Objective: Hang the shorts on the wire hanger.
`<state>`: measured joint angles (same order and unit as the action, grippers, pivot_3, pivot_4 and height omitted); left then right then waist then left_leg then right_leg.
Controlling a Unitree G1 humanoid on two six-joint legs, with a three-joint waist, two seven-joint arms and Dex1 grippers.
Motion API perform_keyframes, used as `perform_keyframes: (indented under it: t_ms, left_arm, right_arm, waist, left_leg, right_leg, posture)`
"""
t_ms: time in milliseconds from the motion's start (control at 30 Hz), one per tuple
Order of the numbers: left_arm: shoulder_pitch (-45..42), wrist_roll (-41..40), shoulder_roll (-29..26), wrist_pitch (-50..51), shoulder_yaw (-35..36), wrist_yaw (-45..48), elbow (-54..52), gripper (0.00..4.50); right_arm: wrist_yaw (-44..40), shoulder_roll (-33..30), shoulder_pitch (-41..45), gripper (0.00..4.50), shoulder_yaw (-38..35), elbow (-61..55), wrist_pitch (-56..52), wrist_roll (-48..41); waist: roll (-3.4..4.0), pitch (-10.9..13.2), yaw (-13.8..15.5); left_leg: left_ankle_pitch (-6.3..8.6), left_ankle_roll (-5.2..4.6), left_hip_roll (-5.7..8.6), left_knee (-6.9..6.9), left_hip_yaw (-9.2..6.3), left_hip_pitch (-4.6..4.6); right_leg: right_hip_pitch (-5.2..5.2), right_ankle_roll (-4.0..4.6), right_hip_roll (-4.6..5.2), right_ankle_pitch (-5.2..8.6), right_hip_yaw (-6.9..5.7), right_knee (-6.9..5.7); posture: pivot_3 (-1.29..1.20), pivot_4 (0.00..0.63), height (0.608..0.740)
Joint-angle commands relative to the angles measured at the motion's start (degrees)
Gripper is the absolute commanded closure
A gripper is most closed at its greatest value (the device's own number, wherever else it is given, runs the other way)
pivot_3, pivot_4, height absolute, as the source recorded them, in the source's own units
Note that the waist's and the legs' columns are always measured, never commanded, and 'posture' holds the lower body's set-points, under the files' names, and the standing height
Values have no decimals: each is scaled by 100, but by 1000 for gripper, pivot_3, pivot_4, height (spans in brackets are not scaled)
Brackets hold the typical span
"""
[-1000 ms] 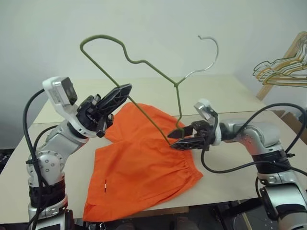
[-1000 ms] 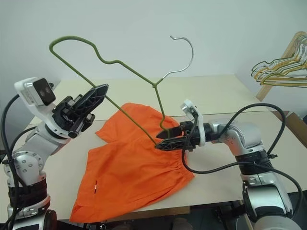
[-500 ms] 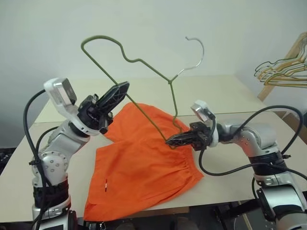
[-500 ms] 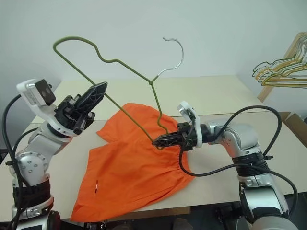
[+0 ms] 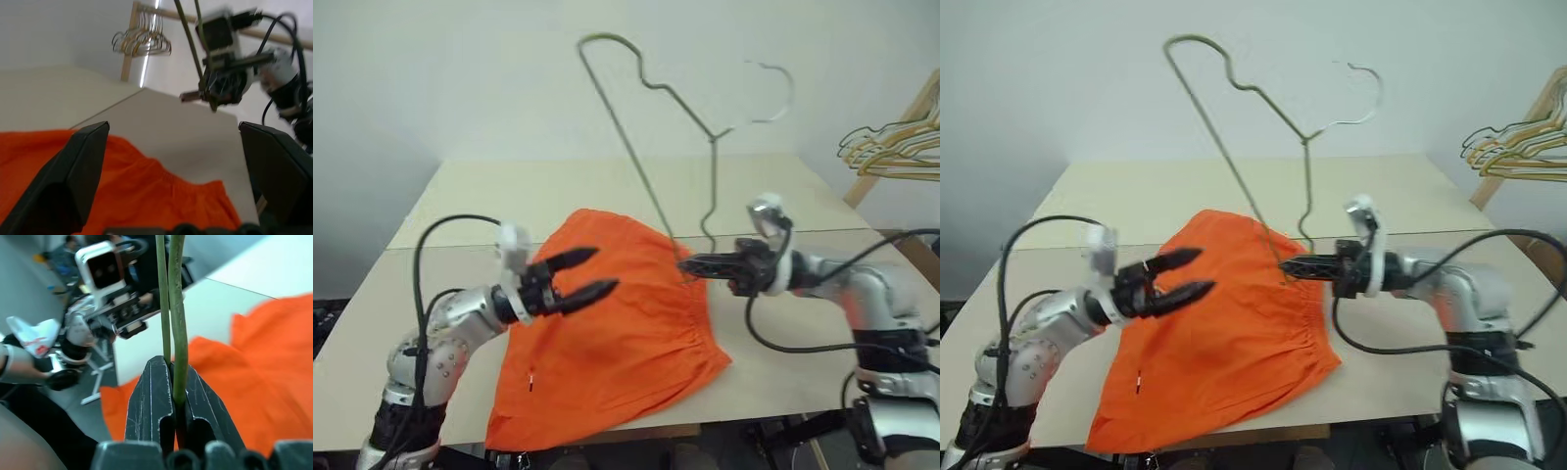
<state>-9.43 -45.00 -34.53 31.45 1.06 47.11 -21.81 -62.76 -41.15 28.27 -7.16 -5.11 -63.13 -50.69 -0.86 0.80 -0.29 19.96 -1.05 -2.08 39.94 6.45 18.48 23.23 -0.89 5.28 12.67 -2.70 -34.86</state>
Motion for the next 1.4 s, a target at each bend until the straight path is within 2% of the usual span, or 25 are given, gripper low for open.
perform_keyframes:
  t_ms: [33, 133, 233, 333, 467, 667, 1100, 1400]
  left_arm:
    - [59, 849, -209, -519, -284, 97, -382, 51]
    - [107, 1238, -373, -654, -362, 123, -527, 51]
    - [170, 1527, -647, -827, -460, 426, -618, 51]
    - [170, 1511, -767, -860, -486, 682, -650, 51]
    - [69, 1649, -730, -916, -563, 798, -592, 51]
    - [67, 1708, -737, -869, -660, 910, -649, 51]
    - [312, 1768, -627, -863, -597, 771, -756, 51]
    - [303, 1869, -682, -906, -506, 732, -726, 51]
  right_arm:
    - [366, -439, -580, 4500, -643, -451, -436, -239]
    - [463, -1118, -1335, 4500, -911, -590, -949, -212]
    - [-51, -1729, -1986, 4500, -1215, -288, -1462, -539]
    - [-817, -2449, -2809, 4500, -1165, 238, -1870, -673]
    - [-1304, -2881, -3496, 4500, -923, 698, -1803, -503]
    - [-1401, -2959, -3757, 4500, -506, 916, -1605, -193]
    - [-1193, -2600, -3012, 4500, 219, 1105, -1506, 209]
    - [-1572, -2672, -2952, 4500, 367, 1062, -1168, 286]
  waist:
    - [0, 0, 2]
    - [4, 3, -10]
    - [7, 5, -45]
    - [11, 7, -75]
    - [2, 12, -136]
    - [4, 11, -255]
    - [4, 11, -207]
    - [4, 11, -177]
  left_leg:
    - [0, -1, 0, -1, 0, 1]
    - [1, -2, -1, -7, 1, 2]
    - [8, -14, -3, -7, -3, 8]
    - [36, -64, -2, -7, -11, 3]
    - [45, -82, 0, 1, -6, -4]
    - [46, -83, -1, 6, -6, -6]
    - [33, -59, 1, 5, -4, -3]
    - [33, -60, 2, 6, -5, -4]
  right_leg:
    - [2, 0, 0, 0, 1, 2]
    - [8, 0, 3, 1, 6, 1]
    - [7, 0, 1, 2, 20, -2]
    - [-4, -3, 2, 3, 37, -3]
    - [-13, -6, 3, 2, 51, -3]
    - [-12, -13, 0, 1, 58, -11]
    - [-10, -16, 1, 1, 58, -8]
    - [-11, -16, 1, 1, 57, -9]
  posture:
    - [-20, 0, 740]
    - [-39, 0, 740]
    - [-66, 0, 740]
    - [-81, 0, 740]
    - [-91, 0, 740]
    - [-90, 0, 740]
    - [-49, 0, 740]
    - [-39, 0, 740]
